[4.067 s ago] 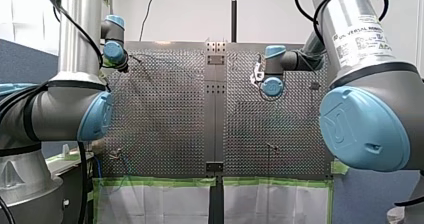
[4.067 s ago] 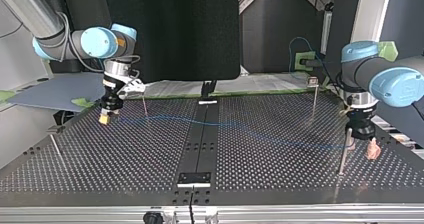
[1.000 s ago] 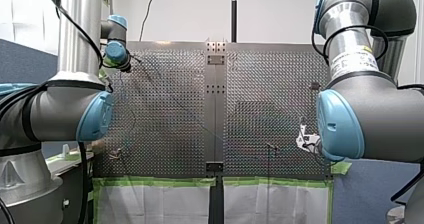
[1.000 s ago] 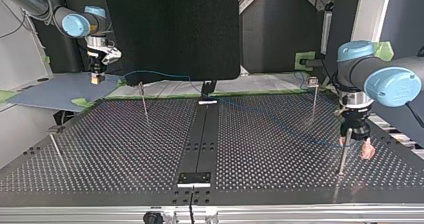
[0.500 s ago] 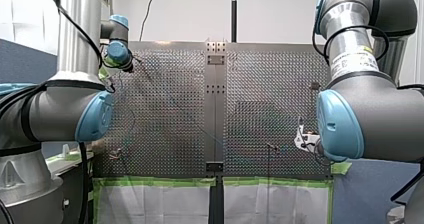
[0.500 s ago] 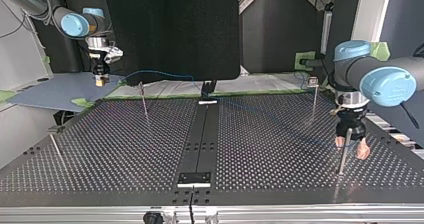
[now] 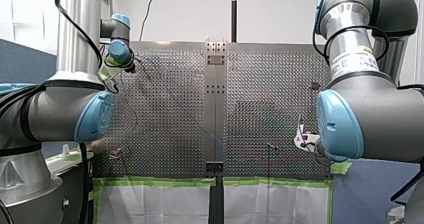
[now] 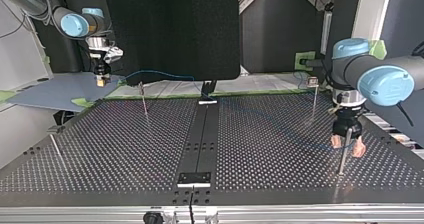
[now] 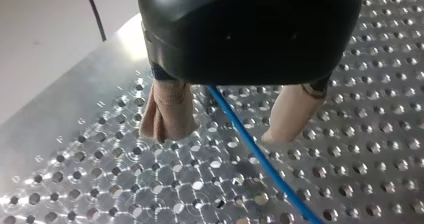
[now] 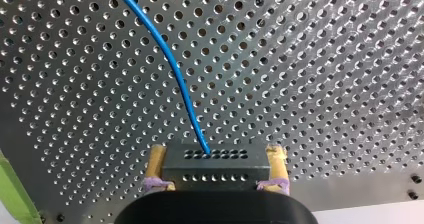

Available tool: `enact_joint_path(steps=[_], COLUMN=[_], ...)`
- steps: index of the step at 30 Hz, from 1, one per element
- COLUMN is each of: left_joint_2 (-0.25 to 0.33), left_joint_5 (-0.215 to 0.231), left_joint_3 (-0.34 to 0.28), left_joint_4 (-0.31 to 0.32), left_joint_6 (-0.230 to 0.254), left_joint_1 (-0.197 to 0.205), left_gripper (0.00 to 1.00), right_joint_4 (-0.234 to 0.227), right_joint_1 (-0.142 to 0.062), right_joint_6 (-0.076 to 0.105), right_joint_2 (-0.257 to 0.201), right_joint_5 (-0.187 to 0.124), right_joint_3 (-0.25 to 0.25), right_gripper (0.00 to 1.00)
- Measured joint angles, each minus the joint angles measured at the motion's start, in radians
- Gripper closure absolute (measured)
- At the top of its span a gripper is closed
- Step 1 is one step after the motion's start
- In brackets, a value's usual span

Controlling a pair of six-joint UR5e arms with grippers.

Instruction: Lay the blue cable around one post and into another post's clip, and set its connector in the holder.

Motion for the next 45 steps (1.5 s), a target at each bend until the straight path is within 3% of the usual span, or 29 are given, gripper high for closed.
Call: enact_joint_path(steps=[16,27,36,45], left_joint_2=[0.052,0.062,0.092,0.094], left_joint_5=[-0.021,-0.035,-0.087,-0.073], left_joint_3=[-0.088,-0.097,-0.098,-0.097], left_joint_4=[0.032,0.074,0.059,0.099], left_joint_6=[-0.144,-0.24,-0.219,-0.215], left_joint_1=[0.013,0.026,0.034,0.042], left_gripper=[0.0,0.0,0.0,0.0], right_joint_4=[0.029,0.029,0.029,0.027], right_joint_1=[0.006,0.01,0.011,0.012], right_joint_6=[-0.009,-0.009,-0.009,-0.009], right_joint_2=[0.0,-0.001,-0.001,-0.001], right_joint_5=[0.003,0.003,0.003,0.003], right_joint_3=[0.0,0.0,0.0,0.0], right_gripper=[1.0,1.0,1.0,1.0])
